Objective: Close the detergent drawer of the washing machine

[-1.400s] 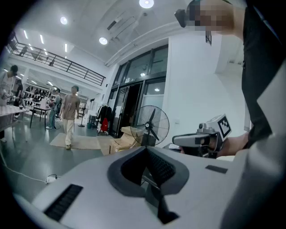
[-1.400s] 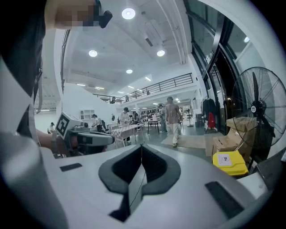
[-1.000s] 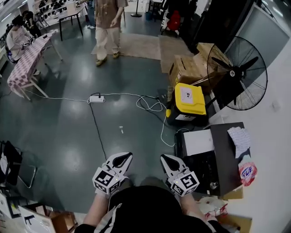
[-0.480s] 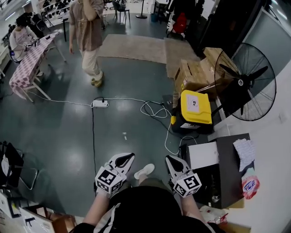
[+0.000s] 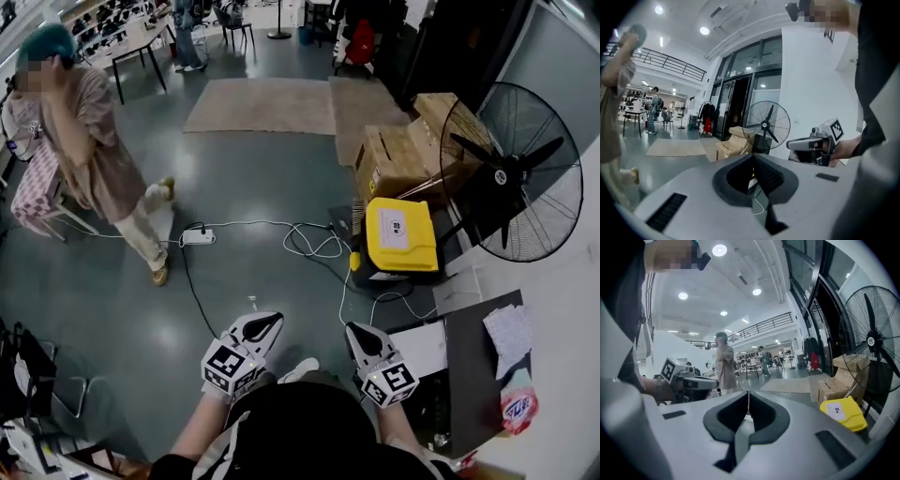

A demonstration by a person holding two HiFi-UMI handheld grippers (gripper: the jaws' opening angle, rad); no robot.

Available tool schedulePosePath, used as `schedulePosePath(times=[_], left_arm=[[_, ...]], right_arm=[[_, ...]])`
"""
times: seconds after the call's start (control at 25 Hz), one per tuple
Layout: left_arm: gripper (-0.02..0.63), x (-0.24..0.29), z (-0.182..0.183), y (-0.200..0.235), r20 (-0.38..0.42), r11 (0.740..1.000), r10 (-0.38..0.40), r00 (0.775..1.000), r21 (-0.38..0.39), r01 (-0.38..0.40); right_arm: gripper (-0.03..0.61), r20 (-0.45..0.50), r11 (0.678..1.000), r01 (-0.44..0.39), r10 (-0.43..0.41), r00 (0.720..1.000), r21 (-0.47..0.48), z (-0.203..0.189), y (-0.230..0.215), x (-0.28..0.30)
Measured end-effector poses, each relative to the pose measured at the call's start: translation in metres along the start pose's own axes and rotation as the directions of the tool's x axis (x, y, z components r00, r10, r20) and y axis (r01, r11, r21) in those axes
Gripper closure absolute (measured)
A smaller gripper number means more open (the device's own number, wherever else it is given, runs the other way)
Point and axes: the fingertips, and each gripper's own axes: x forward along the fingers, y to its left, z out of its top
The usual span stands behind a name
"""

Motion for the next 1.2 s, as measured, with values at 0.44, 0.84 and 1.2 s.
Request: schedulePosePath(times=[0.44, 0.84, 1.2], left_arm=[[0.603, 0.129, 0.012, -0.028, -0.105, 0.969, -0.226, 0.968, 0.073, 0.235], [0.603, 0.237, 0.007, -0.066, -0.249, 0.799, -0.558, 0.792, 0.1, 0.594], [0.601, 0.289, -0.014, -0.12, -0.386, 0.499, -0.782, 0.489, 0.083, 0.863]], right_arm=[[0.558, 0.012, 0.978, 0.192, -0.194, 0.981, 0.081, -0.005, -0.094, -0.025], [0.558, -0.028, 0.814, 0.541, -0.548, 0.836, 0.209, -0.027, -0.159, -0.077], [0.558, -0.138, 0.507, 0.802, -0.812, 0.568, 0.317, -0.072, -0.161, -0.128]])
